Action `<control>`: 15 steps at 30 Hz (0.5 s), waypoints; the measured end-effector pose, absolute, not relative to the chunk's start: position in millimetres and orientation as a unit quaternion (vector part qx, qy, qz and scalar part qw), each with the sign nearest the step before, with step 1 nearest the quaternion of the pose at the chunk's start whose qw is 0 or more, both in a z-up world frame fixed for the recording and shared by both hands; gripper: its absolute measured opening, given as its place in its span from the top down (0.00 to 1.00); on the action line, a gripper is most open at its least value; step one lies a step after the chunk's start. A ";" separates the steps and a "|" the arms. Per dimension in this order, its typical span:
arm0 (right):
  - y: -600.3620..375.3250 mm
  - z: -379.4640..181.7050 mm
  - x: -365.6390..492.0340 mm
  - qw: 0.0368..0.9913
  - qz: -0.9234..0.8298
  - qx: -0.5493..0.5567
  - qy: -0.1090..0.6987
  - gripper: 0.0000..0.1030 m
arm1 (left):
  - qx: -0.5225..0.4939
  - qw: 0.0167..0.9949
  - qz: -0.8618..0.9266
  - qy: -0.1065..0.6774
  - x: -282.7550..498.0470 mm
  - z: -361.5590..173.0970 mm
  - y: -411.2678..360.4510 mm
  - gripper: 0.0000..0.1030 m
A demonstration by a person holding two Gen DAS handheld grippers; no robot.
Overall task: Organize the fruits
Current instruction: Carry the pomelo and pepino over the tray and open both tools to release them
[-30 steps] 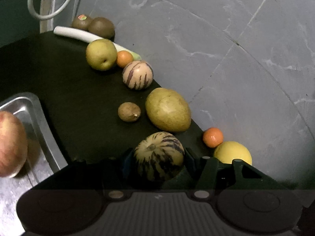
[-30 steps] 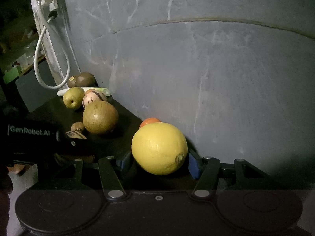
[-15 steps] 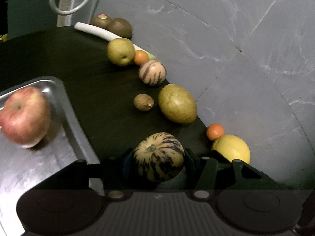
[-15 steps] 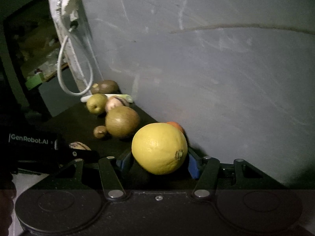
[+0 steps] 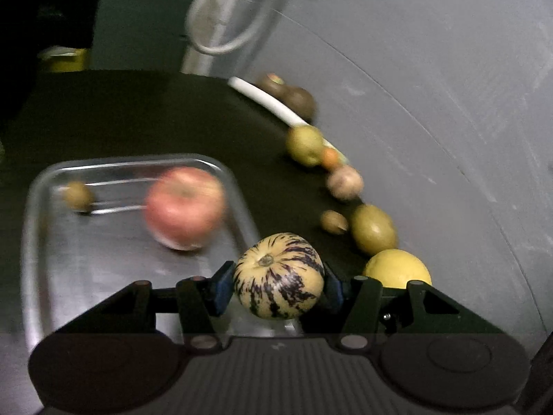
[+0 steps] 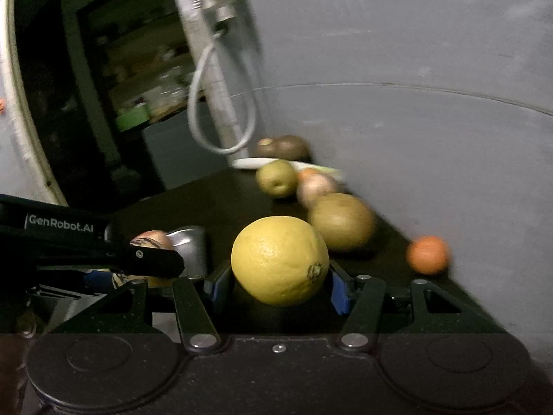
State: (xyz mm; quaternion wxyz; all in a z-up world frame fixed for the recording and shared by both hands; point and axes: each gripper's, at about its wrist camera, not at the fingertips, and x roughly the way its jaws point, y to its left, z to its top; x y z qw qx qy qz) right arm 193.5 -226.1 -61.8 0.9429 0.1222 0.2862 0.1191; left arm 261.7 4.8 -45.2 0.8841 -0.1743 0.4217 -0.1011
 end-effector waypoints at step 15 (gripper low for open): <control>-146.5 -63.3 211.0 0.909 0.261 0.082 0.315 0.43 | -0.207 0.884 0.049 0.416 240.0 -60.4 92.0 0.44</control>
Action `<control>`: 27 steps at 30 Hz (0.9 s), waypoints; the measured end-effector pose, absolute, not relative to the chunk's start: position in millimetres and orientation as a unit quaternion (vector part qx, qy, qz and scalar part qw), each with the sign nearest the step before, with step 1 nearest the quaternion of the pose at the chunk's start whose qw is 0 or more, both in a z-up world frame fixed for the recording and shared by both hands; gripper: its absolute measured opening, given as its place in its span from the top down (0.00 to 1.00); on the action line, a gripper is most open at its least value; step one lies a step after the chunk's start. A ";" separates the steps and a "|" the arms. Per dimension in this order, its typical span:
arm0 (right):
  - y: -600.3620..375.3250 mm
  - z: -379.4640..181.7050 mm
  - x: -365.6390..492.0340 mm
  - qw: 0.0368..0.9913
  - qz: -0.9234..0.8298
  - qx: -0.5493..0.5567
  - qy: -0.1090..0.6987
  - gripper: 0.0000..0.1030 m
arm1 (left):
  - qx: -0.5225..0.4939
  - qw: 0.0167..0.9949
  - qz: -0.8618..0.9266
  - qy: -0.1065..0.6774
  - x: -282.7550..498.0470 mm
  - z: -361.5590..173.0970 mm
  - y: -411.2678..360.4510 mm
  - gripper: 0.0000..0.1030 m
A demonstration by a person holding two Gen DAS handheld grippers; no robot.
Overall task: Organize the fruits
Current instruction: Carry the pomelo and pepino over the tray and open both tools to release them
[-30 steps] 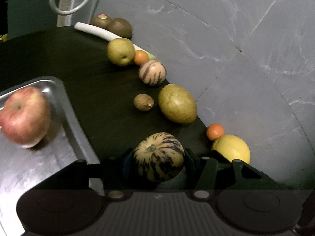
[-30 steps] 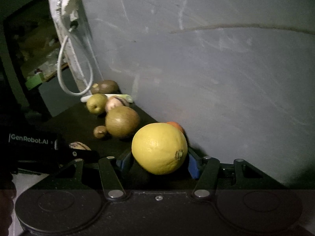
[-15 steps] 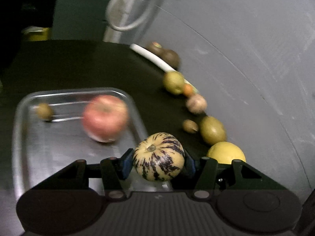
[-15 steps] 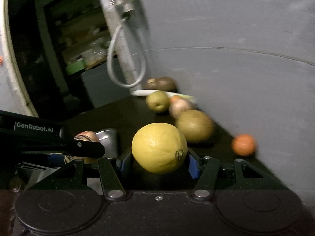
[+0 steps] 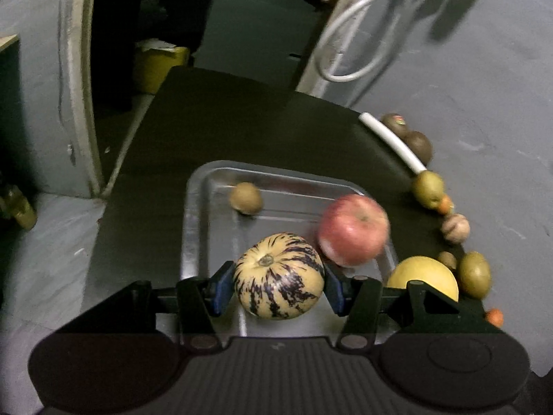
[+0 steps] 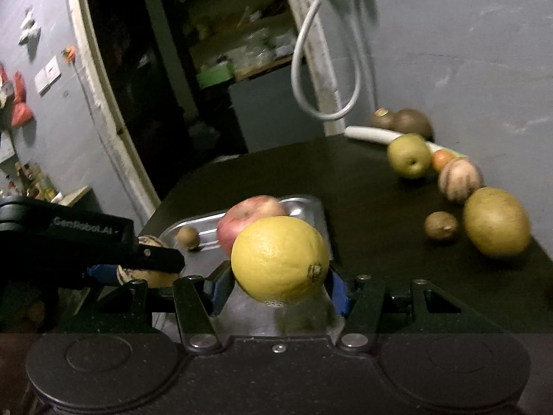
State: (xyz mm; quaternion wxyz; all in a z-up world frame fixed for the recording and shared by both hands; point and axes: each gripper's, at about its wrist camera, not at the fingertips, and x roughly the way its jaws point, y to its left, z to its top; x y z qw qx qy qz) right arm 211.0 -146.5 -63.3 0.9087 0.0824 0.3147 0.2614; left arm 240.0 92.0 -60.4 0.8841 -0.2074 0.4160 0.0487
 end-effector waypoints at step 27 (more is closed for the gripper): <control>-127.3 -77.3 218.6 0.896 0.269 0.040 0.352 0.42 | -0.194 0.880 0.055 0.430 251.0 -75.8 95.3 0.43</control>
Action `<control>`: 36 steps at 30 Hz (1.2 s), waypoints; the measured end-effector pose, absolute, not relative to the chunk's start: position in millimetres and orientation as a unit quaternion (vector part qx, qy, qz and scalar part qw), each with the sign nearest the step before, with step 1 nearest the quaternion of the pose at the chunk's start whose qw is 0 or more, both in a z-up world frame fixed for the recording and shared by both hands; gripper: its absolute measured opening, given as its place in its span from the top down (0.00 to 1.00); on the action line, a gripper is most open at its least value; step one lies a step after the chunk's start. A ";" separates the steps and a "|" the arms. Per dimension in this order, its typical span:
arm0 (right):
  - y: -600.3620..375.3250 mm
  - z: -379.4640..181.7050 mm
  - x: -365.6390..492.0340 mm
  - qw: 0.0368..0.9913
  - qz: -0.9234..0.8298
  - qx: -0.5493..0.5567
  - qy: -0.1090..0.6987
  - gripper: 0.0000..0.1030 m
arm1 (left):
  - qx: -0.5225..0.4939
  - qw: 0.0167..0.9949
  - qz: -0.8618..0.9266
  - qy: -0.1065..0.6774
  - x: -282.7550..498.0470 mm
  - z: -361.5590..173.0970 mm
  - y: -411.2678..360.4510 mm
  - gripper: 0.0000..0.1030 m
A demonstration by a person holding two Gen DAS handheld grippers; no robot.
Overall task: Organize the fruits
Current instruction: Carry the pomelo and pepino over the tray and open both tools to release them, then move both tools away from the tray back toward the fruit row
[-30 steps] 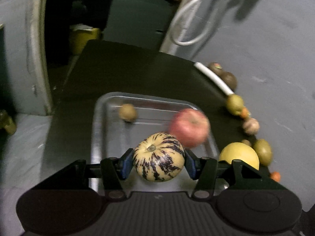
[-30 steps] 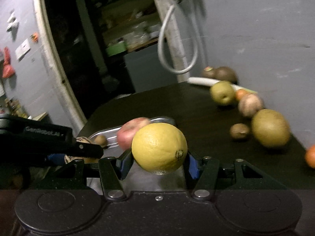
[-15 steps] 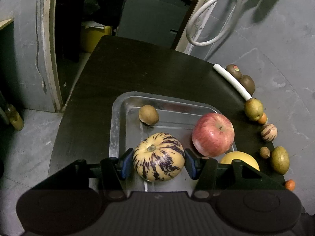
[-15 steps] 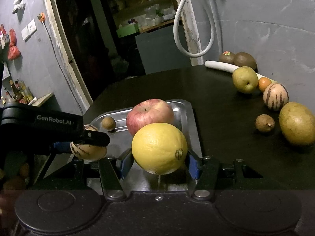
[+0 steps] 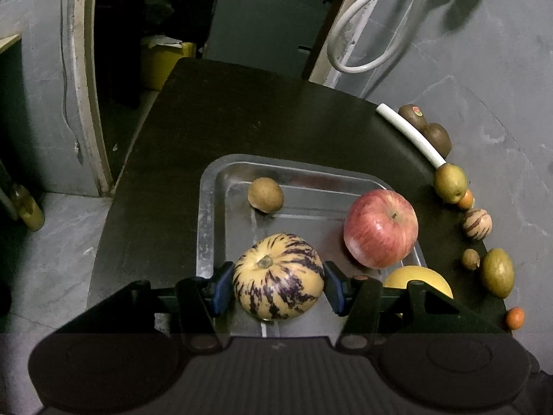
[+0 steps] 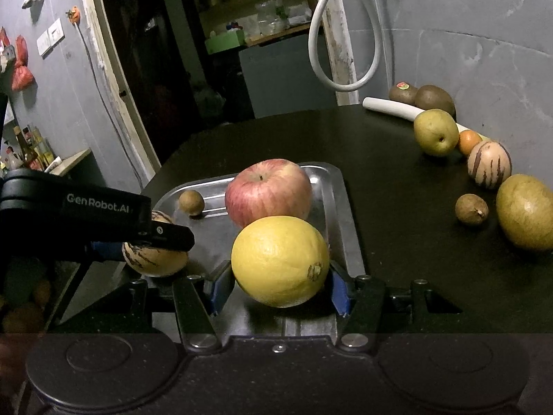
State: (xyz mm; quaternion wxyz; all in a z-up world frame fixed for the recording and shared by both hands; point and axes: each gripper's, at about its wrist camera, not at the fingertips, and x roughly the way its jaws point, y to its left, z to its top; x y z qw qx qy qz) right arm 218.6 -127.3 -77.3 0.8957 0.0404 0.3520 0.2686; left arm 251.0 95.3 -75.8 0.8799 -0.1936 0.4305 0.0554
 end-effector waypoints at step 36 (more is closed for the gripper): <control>-183.9 -34.1 45.8 0.927 0.132 0.038 0.349 0.01 | -0.082 0.904 -0.029 0.419 107.2 -38.1 82.8 0.01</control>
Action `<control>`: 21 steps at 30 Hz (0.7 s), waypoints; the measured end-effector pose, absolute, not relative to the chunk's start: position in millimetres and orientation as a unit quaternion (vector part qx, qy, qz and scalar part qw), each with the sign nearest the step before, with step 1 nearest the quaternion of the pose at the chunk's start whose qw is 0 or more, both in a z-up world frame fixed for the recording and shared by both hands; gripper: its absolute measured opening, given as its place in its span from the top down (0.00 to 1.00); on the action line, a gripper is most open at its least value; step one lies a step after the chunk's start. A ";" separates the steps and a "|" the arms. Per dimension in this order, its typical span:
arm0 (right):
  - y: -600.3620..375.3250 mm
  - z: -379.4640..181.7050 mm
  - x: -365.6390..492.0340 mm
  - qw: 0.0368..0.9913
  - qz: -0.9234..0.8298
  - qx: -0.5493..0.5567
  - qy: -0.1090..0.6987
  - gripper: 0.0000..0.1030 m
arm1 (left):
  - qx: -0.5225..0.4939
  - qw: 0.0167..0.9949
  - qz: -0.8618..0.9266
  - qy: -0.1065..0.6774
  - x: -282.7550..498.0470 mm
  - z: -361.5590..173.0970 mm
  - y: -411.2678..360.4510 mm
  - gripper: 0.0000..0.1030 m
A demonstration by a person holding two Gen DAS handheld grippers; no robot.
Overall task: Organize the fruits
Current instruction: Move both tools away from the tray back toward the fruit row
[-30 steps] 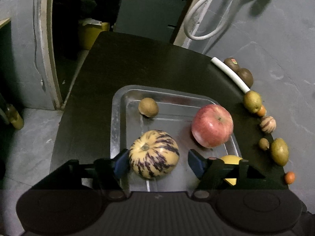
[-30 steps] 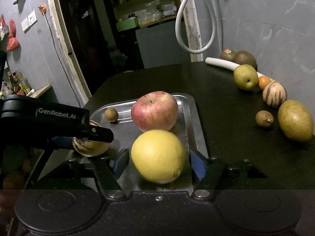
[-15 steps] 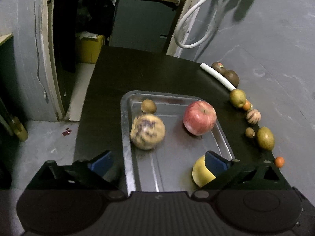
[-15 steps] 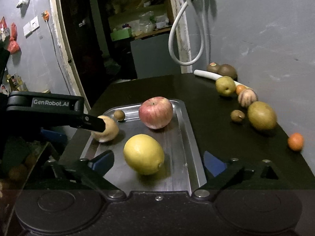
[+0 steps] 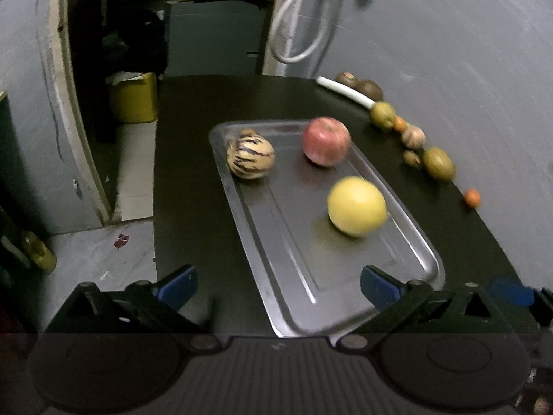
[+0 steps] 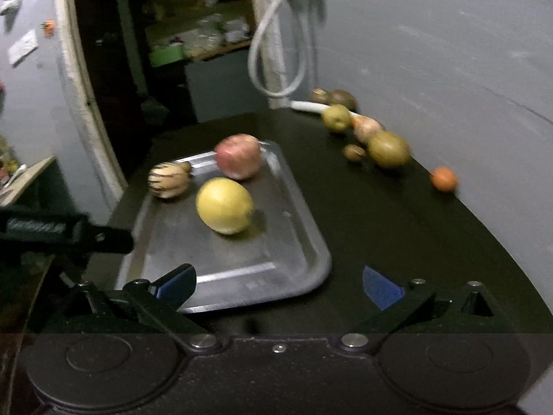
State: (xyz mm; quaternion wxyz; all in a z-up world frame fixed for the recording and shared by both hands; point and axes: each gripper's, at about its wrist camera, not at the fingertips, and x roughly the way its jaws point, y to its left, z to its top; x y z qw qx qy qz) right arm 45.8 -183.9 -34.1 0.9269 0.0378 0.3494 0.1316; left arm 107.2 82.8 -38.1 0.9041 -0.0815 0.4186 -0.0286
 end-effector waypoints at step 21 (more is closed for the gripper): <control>-257.1 -46.3 34.2 0.928 -0.048 0.069 0.363 0.01 | -0.017 0.885 -0.157 0.437 124.5 -47.6 2.6 0.01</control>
